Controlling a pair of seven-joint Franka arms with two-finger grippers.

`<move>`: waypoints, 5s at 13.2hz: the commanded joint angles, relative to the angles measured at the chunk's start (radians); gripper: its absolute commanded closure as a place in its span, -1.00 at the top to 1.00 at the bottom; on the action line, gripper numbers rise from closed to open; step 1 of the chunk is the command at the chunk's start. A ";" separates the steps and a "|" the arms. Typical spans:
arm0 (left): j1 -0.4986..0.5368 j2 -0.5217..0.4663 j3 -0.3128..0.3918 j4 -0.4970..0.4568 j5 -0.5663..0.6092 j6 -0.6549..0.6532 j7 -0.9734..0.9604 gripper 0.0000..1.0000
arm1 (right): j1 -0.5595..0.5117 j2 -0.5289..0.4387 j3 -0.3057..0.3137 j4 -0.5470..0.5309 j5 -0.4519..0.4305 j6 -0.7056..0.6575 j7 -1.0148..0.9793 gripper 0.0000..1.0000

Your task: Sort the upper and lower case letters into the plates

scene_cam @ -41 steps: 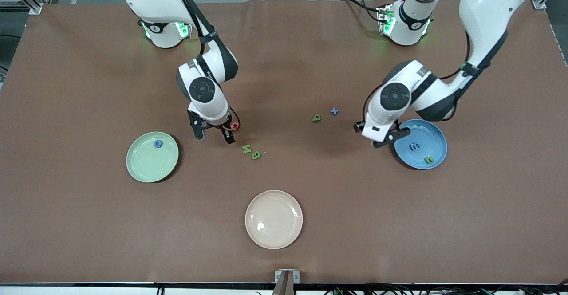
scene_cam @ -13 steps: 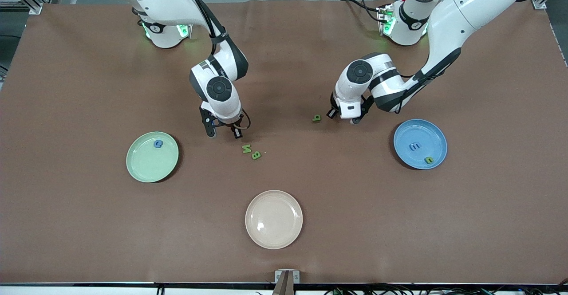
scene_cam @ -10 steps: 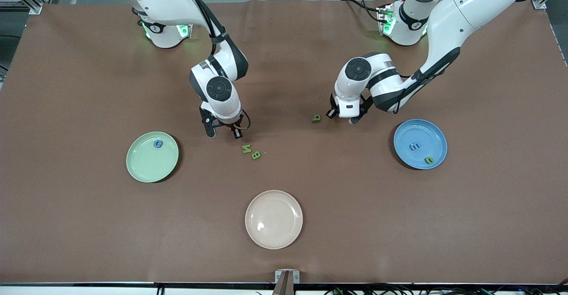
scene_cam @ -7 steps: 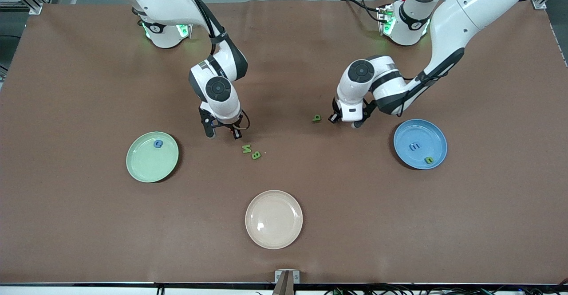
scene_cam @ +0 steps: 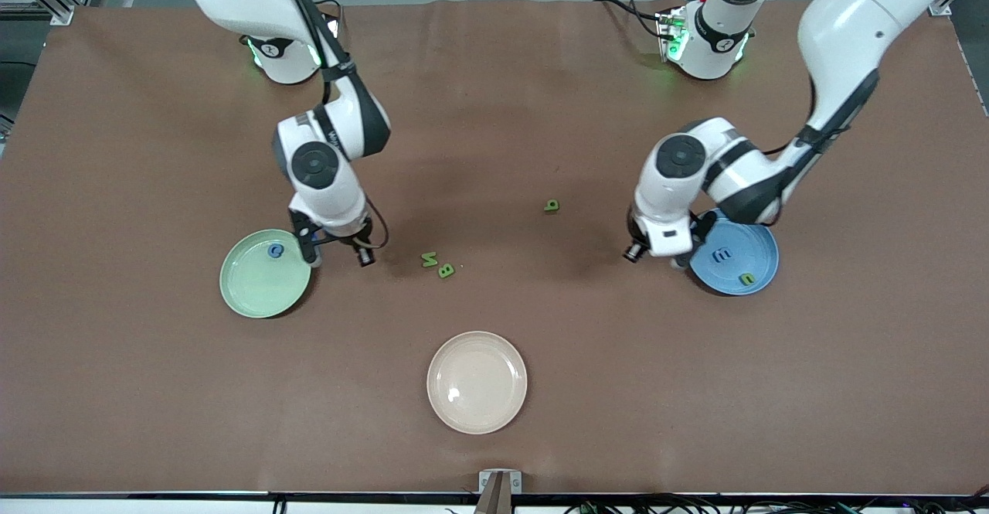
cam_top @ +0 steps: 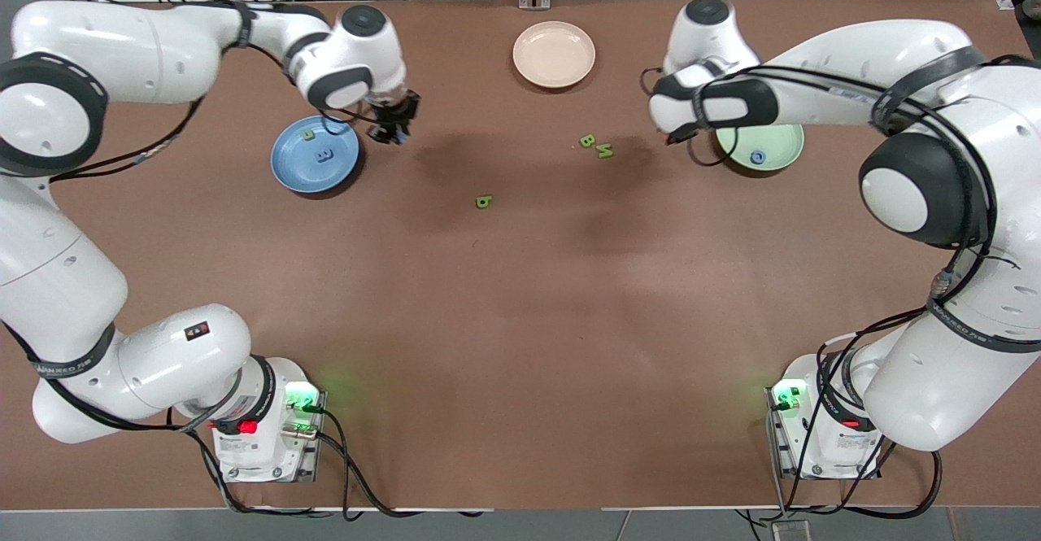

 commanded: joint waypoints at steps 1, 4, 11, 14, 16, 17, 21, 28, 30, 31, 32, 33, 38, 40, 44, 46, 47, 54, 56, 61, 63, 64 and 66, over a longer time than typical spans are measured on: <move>0.104 -0.015 -0.008 -0.010 0.012 -0.041 0.135 -1.00 | -0.072 -0.042 -0.002 -0.032 -0.011 -0.032 -0.155 -0.99; 0.183 -0.027 -0.012 -0.010 0.012 -0.089 0.243 -0.99 | -0.160 -0.120 -0.002 -0.103 -0.010 -0.046 -0.355 -0.99; 0.270 0.013 -0.003 -0.025 0.007 -0.115 0.294 0.67 | -0.287 -0.067 0.003 -0.127 0.013 -0.003 -0.552 -0.99; 0.261 0.008 -0.014 -0.023 -0.005 -0.146 0.280 0.99 | -0.297 -0.003 0.007 -0.125 0.074 0.067 -0.574 -0.98; 0.247 0.008 -0.072 -0.010 -0.049 -0.189 0.269 1.00 | -0.280 0.026 0.021 -0.116 0.133 0.099 -0.574 -0.98; 0.237 0.007 -0.101 -0.003 -0.072 -0.198 0.248 0.99 | -0.280 0.031 0.027 -0.113 0.145 0.107 -0.574 -0.98; 0.036 0.014 -0.129 0.018 -0.091 -0.212 0.167 0.99 | -0.278 0.063 0.027 -0.105 0.145 0.121 -0.574 -0.94; -0.194 0.093 -0.120 0.017 -0.054 -0.094 0.187 0.57 | -0.254 0.057 0.026 -0.003 0.142 -0.082 -0.568 0.98; -0.221 0.111 -0.112 0.017 -0.054 -0.074 0.240 0.42 | -0.232 0.045 0.023 0.071 0.136 -0.220 -0.525 0.98; -0.228 0.125 -0.112 0.017 -0.054 -0.069 0.255 0.36 | -0.221 0.024 0.024 0.080 0.136 -0.245 -0.491 0.98; -0.242 0.137 -0.108 0.017 -0.054 -0.068 0.272 0.34 | -0.202 -0.004 0.026 0.077 0.136 -0.255 -0.450 0.98; -0.256 0.140 -0.098 0.017 -0.053 -0.065 0.275 0.34 | -0.159 -0.048 0.024 0.065 0.134 -0.299 -0.395 0.99; -0.386 0.139 0.038 0.021 -0.040 0.046 0.274 0.34 | -0.002 -0.220 0.027 0.124 0.130 -0.419 -0.182 0.99; -0.392 0.139 0.046 0.029 -0.042 0.049 0.272 0.34 | 0.053 -0.187 0.026 0.221 0.115 -0.413 -0.103 0.99; -0.409 0.140 0.047 0.043 -0.042 0.051 0.268 0.33 | 0.046 -0.003 0.026 0.367 0.107 -0.410 0.024 0.99; -0.428 0.146 0.072 0.049 -0.040 0.063 0.266 0.33 | 0.059 0.027 0.024 0.363 0.104 -0.423 0.065 0.99; -0.444 0.146 0.086 0.050 -0.042 0.064 0.264 0.31 | 0.062 0.027 0.024 0.352 0.101 -0.442 0.090 0.99; -0.457 0.160 0.101 0.052 -0.042 0.064 0.257 -0.17 | 0.052 0.045 0.026 0.274 0.114 -0.320 0.104 0.99; -0.457 0.162 0.110 0.052 -0.042 0.064 0.257 -0.56 | 0.049 0.072 0.026 0.234 0.114 -0.186 0.118 0.99; -0.399 0.073 0.109 0.052 -0.042 0.017 0.264 -0.97 | 0.067 0.204 0.027 0.244 0.137 -0.043 0.127 0.99; -0.345 0.004 0.106 0.052 -0.042 -0.035 0.271 -0.96 | 0.084 0.237 0.027 0.255 0.137 -0.043 0.127 0.99; -0.318 -0.015 0.106 0.052 -0.042 -0.051 0.274 -0.96 | 0.092 0.247 0.029 0.263 0.137 -0.045 0.127 0.99; -0.273 -0.029 0.106 0.062 -0.042 -0.058 0.274 -0.97 | 0.101 0.258 0.029 0.271 0.148 -0.045 0.126 0.98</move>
